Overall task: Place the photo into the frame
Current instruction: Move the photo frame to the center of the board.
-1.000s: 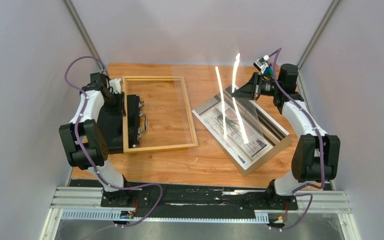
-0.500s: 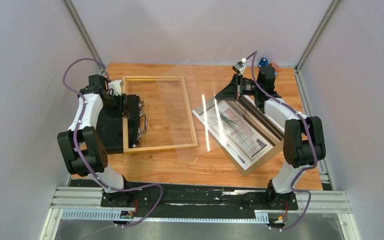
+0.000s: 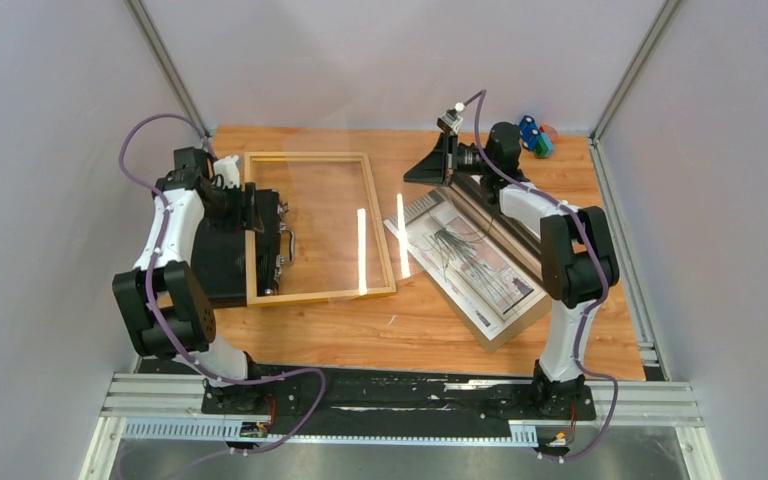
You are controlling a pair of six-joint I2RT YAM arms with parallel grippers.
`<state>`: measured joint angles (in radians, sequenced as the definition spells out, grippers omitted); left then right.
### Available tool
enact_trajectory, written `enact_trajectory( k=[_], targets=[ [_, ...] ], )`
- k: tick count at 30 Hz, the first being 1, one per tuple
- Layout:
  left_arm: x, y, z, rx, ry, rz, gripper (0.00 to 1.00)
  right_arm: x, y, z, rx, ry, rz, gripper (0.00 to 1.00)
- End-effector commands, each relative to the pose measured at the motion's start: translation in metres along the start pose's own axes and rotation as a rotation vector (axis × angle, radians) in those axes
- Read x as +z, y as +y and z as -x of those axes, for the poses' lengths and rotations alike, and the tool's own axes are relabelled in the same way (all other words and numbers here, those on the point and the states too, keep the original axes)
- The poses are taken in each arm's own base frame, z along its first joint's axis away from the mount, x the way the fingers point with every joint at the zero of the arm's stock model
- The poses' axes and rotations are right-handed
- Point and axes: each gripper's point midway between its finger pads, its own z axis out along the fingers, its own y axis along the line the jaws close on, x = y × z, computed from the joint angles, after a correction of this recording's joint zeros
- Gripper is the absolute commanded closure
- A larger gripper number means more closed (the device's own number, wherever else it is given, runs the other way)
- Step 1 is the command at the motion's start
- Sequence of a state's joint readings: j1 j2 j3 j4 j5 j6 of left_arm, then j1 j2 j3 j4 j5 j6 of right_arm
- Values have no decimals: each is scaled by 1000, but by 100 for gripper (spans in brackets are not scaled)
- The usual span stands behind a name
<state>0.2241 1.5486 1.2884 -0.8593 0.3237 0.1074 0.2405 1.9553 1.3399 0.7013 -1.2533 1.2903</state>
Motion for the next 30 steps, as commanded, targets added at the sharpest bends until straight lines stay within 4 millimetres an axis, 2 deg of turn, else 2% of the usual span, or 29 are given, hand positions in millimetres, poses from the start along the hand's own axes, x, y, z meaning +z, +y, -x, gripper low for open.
enact_trajectory(
  k=[1, 8, 13, 18, 26, 30],
  targets=[
    [11, 6, 23, -34, -36, 8, 32, 7, 14, 16, -54, -16, 36, 100],
    [39, 16, 16, -54, 16, 23, 42, 4, 10, 10, -42, -13, 23, 100],
    [48, 19, 8, -56, 36, 30, 51, -2, 11, 3, -45, -17, 5, 100],
    [47, 15, 7, -51, 22, 12, 66, -18, 12, 2, -70, -41, -32, 100],
    [41, 0, 7, -29, 9, -20, 81, -44, 12, -3, -87, -66, -79, 100],
    [36, -6, 8, -38, -2, -25, 91, -56, 12, -6, -97, -82, -98, 100]
  ],
)
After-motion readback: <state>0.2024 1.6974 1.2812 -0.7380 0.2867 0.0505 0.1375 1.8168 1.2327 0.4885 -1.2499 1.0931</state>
